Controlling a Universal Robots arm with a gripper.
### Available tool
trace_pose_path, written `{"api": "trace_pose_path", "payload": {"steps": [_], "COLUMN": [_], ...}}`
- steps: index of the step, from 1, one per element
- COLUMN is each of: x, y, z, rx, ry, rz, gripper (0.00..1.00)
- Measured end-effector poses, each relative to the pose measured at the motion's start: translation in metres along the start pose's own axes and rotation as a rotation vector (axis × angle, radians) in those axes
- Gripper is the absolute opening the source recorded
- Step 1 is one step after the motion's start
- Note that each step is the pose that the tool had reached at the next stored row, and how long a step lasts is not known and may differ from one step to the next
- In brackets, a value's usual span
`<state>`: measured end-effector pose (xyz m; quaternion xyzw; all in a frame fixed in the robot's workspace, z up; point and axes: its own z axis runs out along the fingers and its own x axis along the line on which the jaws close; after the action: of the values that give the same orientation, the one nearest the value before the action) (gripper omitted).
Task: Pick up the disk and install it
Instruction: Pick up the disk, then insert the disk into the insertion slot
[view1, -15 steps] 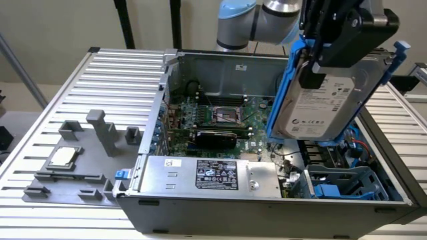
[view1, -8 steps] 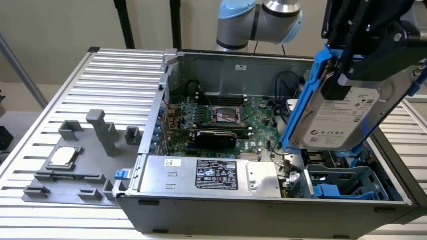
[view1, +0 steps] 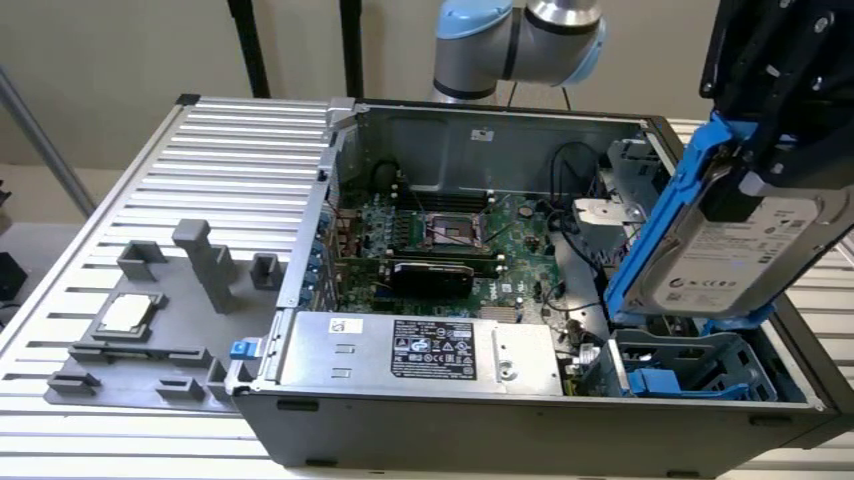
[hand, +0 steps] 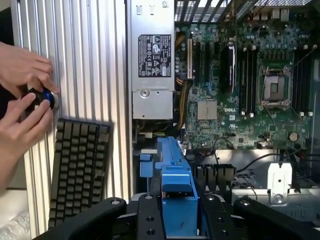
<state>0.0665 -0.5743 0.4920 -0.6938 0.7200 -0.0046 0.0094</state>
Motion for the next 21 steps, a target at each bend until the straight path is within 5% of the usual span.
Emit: {"api": "trace_pose_path", "payload": {"steps": [8,21], "x": [0.0,0.001], "y": [-0.0299,-0.0312], "z": [0.0144,0.0182], "rx": [-0.0001,-0.0002], "ry": [0.0002,0.0003], "rz": [0.0,0.0], "gripper": [0.0,0.0]}}
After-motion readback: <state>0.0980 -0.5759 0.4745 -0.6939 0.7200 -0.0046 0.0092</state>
